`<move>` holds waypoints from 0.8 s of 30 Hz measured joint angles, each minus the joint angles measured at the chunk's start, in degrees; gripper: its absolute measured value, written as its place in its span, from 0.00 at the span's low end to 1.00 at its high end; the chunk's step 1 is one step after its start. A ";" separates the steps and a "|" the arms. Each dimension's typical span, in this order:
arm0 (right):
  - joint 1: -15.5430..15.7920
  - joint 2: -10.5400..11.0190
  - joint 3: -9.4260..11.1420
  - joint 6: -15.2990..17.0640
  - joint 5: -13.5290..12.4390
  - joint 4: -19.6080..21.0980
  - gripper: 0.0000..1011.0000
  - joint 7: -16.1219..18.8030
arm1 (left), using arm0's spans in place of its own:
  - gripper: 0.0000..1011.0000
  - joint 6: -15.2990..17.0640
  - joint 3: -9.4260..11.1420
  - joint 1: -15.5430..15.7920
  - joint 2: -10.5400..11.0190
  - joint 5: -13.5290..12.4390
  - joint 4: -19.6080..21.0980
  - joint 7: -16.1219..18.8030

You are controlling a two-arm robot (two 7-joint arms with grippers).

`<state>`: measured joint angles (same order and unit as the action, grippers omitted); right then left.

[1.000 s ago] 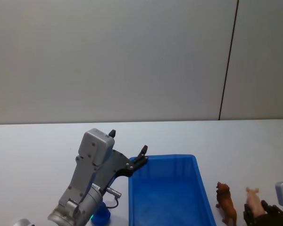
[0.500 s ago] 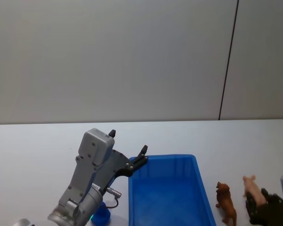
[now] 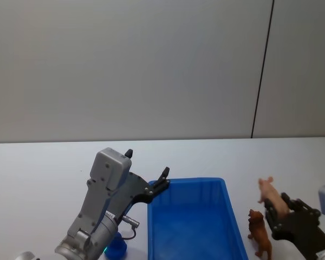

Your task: Pick up the two dolls from the table and place them into the box.

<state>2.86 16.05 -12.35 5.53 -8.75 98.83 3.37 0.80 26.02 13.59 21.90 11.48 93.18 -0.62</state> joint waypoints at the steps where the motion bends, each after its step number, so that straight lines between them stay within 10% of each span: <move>1: -0.14 -0.05 -0.04 -0.14 0.00 0.03 0.36 0.48 | 0.99 0.00 0.00 0.00 0.00 0.00 0.00 0.00; 18: -4.42 -2.49 -2.19 -1.75 -0.03 -1.89 0.36 13.33 | 0.99 0.00 0.00 0.00 0.00 0.00 0.00 0.00; 24: -6.61 -4.11 -3.50 -1.84 0.33 -4.24 0.53 18.02 | 0.99 0.00 0.00 0.00 0.00 0.00 0.00 0.00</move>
<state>-3.75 11.94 -15.85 3.69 -8.41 94.59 21.39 0.79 26.03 13.59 21.90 11.48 93.18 -0.62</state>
